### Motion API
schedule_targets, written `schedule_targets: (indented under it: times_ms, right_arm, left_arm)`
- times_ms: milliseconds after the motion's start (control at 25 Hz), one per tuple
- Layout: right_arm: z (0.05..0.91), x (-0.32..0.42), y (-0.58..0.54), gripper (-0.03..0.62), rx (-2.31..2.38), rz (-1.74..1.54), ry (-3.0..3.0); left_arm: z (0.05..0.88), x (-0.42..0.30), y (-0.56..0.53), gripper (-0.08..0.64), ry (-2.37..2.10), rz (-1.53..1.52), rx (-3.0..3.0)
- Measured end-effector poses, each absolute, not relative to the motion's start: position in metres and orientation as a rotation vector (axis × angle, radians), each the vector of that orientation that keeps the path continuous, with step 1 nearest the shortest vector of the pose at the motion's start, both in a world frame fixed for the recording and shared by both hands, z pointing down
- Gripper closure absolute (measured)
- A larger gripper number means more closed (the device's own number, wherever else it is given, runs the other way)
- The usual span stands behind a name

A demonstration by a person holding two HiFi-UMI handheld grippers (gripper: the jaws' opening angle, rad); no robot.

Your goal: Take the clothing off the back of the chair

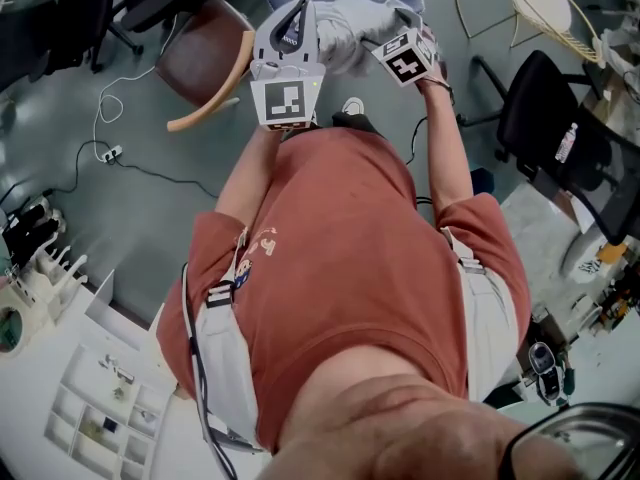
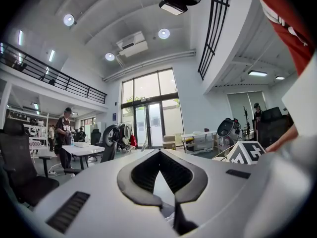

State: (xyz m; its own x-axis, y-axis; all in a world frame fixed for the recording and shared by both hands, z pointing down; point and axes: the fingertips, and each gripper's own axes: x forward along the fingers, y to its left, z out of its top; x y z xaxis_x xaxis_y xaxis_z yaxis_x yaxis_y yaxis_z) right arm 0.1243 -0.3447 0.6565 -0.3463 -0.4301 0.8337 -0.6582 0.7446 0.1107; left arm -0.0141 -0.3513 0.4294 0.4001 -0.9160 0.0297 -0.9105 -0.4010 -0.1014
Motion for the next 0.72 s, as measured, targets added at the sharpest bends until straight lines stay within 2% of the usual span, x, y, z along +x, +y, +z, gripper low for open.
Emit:
schedule_targets:
  times_ms: [440,720]
  right_arm:
    - [0.672,0.118,-0.354,0.195,0.757,0.101,-1.858]
    - [0.662,0.113,-0.350,0.314,0.805,-0.118,-1.845]
  left_arm:
    - [0.429,-0.012,-0.352,0.546,1.693,-0.116,-2.575]
    - [0.430,-0.015,-0.347,0.546,1.698,-0.122,-2.576]
